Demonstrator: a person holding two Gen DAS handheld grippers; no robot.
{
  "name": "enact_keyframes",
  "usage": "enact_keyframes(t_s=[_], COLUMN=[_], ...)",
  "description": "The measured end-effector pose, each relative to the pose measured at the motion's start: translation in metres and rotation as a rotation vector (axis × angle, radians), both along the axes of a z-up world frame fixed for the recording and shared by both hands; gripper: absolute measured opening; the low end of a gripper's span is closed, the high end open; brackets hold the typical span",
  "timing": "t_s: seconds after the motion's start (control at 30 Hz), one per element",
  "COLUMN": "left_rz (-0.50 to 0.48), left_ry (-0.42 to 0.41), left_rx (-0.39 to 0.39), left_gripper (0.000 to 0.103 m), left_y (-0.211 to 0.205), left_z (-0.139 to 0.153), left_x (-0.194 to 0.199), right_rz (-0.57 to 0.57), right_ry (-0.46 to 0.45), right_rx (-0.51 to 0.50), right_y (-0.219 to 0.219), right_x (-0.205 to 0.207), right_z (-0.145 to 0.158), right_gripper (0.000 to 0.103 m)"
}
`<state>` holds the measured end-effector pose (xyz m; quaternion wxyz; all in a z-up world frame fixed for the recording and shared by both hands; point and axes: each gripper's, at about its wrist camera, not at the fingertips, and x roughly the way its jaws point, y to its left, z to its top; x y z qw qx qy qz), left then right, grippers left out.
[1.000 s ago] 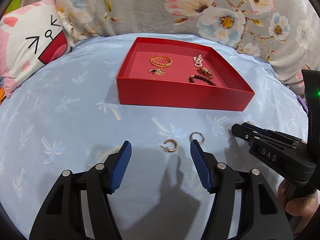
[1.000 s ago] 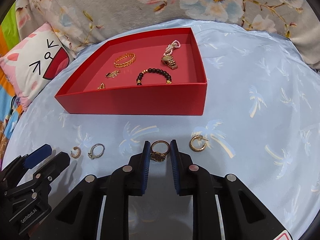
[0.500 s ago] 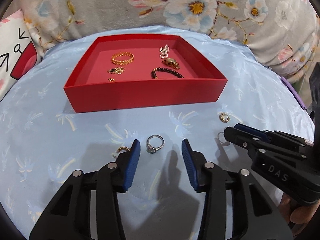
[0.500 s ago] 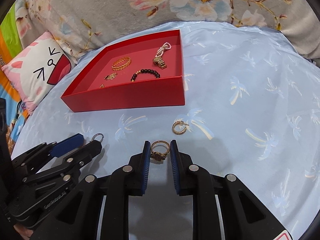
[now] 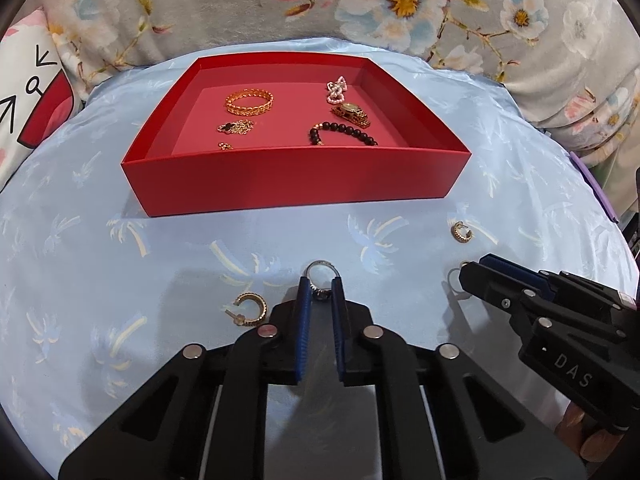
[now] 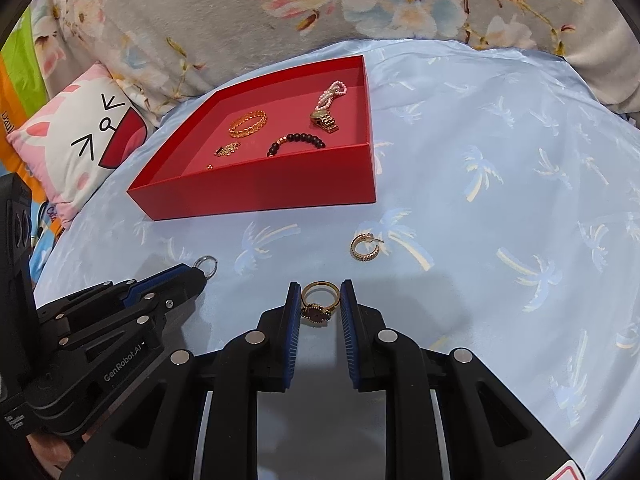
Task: Organize jewelry
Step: 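Grasp the silver ring with the left tool while the right tool holds the gold ring, then carry both rings into the red box and open both tools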
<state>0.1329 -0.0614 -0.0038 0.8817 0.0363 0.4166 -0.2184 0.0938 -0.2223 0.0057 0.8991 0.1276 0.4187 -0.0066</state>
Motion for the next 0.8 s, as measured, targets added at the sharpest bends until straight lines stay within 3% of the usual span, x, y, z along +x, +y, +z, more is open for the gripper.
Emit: enact_keyframes(t_s=[0.53, 0.8], left_rz=[0.029, 0.077], left_ry=[-0.051, -0.015], left_rx=[-0.063, -0.117], left_gripper=[0.008, 0.008], left_y=[0.016, 0.048], left_z=[0.011, 0.027], left_x=[-0.015, -0.023], right_rz=[0.006, 0.024], right_ry=[-0.016, -0.057], right_rx=[0.006, 0.008], right_y=[0.0, 0.0], right_x=[-0.01, -0.021], right_z=[0.005, 0.026], right_gripper=[0.018, 0.018])
